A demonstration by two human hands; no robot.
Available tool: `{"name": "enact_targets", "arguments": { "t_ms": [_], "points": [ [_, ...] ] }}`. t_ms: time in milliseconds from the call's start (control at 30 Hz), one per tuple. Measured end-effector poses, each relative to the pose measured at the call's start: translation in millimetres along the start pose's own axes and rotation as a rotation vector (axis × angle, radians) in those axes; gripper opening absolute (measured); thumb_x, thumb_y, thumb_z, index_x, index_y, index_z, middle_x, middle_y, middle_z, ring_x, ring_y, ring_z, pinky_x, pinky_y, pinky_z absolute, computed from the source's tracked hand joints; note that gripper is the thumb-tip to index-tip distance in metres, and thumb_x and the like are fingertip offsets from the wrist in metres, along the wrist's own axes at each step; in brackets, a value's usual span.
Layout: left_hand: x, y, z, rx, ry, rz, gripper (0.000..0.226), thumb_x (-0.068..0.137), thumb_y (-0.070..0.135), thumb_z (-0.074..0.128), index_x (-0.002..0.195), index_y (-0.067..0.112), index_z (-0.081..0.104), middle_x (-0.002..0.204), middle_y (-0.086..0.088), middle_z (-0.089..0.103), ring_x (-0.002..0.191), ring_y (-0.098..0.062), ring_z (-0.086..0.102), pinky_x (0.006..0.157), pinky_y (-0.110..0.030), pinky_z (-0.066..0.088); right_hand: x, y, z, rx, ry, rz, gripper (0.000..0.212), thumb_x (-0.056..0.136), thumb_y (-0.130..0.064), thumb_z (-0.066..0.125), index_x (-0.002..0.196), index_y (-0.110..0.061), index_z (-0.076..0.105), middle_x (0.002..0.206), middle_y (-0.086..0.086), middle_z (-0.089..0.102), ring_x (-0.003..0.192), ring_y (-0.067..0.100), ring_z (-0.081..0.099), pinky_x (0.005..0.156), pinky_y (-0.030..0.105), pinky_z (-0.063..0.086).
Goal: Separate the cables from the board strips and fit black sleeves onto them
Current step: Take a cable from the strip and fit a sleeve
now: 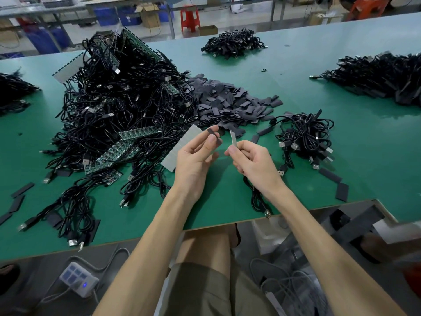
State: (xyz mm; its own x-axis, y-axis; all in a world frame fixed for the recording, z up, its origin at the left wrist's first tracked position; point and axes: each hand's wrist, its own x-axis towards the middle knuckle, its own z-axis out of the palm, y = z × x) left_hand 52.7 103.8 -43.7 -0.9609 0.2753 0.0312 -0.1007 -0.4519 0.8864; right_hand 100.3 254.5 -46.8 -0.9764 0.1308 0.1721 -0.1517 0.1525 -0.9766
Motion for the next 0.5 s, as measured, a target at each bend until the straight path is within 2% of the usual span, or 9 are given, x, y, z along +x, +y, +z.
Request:
{"name": "enact_targets", "arguments": {
  "t_ms": [133,300,500],
  "points": [
    [0.4,0.7,-1.6,-0.066,0.018,0.015,0.023,0.097,0.011,0.063,0.119,0.009,0.07,0.1,-0.005,0.072,0.098,-0.016,0.067,0.088,-0.027,0.053,-1.2,-3.5,0.7,0.016,-0.023,-0.006,0.025,0.106,-0.023,0.057,0.095,-0.004,0.07,0.055,-0.014,0.048,0.055,0.004,0.042,0.054,0.011,0.034],
    [-1.7,3.9,-0.5,-0.103,0.04,-0.005,0.021,0.1,0.009,0.059,0.119,0.008,0.068,0.097,-0.005,0.072,0.09,-0.017,0.065,0.09,-0.028,0.054,-1.7,-4.7,0.3,0.012,-0.034,-0.014,0.03,0.108,-0.022,0.053,0.093,-0.004,0.071,0.057,-0.007,0.045,0.054,0.006,0.04,0.052,0.013,0.032],
    [-2.0,4.9,-0.5,-0.185,0.056,-0.016,0.027,0.094,0.014,0.062,0.119,0.005,0.066,0.098,-0.007,0.069,0.09,-0.018,0.062,0.094,-0.029,0.054,-0.2,0.5,0.3,-0.014,-0.108,-0.004,0.027,0.108,-0.018,0.054,0.094,-0.006,0.073,0.056,-0.011,0.045,0.053,0.005,0.041,0.053,0.011,0.033]
  ]
}}
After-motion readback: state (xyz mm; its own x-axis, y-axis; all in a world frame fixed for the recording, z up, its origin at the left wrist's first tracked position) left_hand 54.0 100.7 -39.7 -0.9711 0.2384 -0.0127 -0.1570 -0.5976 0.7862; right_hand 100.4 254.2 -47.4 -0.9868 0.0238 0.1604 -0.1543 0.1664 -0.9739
